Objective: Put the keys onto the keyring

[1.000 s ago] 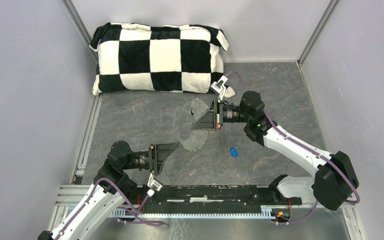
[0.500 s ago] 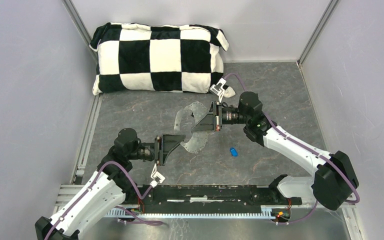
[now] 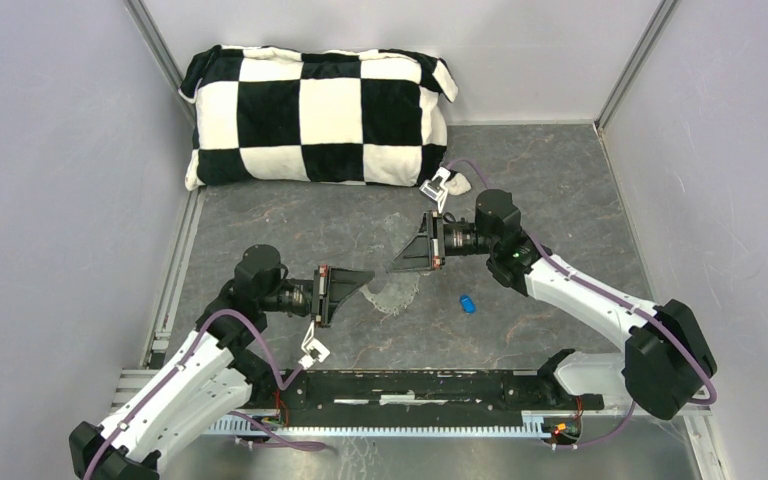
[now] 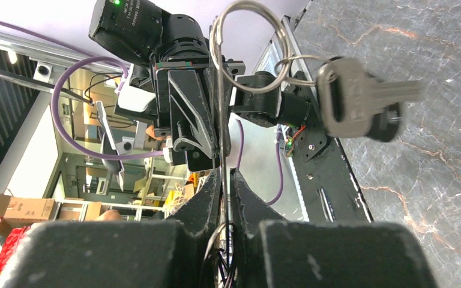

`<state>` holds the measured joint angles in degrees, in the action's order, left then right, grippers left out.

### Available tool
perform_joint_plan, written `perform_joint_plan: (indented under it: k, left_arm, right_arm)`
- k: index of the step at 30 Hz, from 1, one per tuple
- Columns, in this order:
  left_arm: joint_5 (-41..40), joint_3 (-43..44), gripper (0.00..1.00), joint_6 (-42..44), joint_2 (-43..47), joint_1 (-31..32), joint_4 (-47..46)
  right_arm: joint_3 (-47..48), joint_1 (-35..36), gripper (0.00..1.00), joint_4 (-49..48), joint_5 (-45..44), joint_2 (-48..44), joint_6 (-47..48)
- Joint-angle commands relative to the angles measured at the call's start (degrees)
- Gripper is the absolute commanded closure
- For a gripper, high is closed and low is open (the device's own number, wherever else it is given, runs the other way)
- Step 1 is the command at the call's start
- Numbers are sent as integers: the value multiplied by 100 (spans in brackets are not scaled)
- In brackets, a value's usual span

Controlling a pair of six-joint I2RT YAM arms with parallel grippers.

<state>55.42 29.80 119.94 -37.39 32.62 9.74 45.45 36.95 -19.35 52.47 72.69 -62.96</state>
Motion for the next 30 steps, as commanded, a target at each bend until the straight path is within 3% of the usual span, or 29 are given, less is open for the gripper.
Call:
perform_joint_plan:
  k: [1, 3, 7, 12, 13, 15, 19, 25, 30]
  left_arm:
    - [250, 443, 98, 2900, 53, 24, 727]
    - [194, 540, 98, 2662, 126, 25, 1068]
    - [-42, 628, 98, 1410, 293, 23, 1228]
    - [-322, 908, 98, -179, 302, 24, 1244]
    - [-340, 956, 98, -421, 313, 23, 1244]
    - [-377, 1052, 98, -919, 328, 24, 1258]
    - [-524, 1191, 98, -1258, 376, 24, 1608]
    - [-624, 1424, 98, -2407, 425, 18, 1660]
    - [-431, 1774, 98, -3619, 332, 23, 1755]
  right_arm:
    - [73, 40, 83, -327, 4, 17, 171]
    - [116, 39, 73, -298, 50, 31, 279]
    - [223, 42, 61, -76, 220, 8, 673]
    - [541, 34, 39, 1162, 413, -165, 1959]
    - [605, 36, 33, 1533, 405, -205, 2247]
    - [692, 32, 2, 2208, 409, -357, 2894]
    - [638, 28, 2, 3126, 269, -663, 3717]
    - [1218, 27, 2, 5299, -614, -1007, 5633]
    - [1667, 66, 2, 5763, -1651, -1585, 6932]
